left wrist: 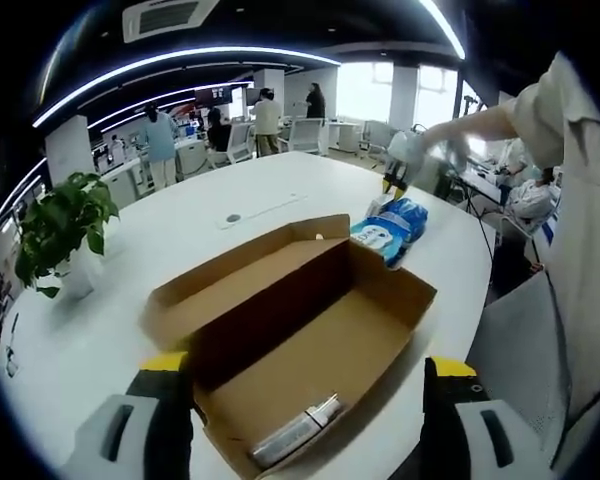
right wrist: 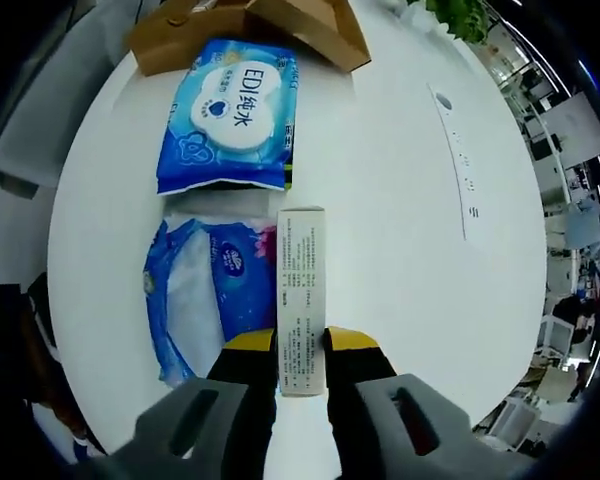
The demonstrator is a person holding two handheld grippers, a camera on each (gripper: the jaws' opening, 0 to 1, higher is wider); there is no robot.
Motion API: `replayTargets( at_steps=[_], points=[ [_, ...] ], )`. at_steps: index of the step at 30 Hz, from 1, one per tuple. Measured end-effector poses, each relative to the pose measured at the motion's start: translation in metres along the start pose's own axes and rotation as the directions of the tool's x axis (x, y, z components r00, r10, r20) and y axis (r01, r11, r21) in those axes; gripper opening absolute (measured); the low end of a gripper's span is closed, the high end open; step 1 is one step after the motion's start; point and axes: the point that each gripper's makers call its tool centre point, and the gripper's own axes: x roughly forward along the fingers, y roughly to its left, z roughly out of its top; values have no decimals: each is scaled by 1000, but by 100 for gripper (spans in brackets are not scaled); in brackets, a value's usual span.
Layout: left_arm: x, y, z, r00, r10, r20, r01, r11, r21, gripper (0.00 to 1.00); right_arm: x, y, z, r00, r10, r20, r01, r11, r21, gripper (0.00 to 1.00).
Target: Operate the shoe box by opening the lid, removing the specified soft item, and placing it in the target area until the item is outside and the box remains undamaged.
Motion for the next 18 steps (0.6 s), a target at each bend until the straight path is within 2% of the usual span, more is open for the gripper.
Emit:
replayTargets(
  at_steps=[12,18],
  points=[
    [-1,1,-4,1000,1,-1,-1,1000,-9,97,2,-9,5,1000,-14,-1,14,1000,11,16],
    [-2,1,-7,1000,-4,-11,4,1000,-10,94,-1,-15,10,999,-49,16,48,999,25,17]
  ],
)
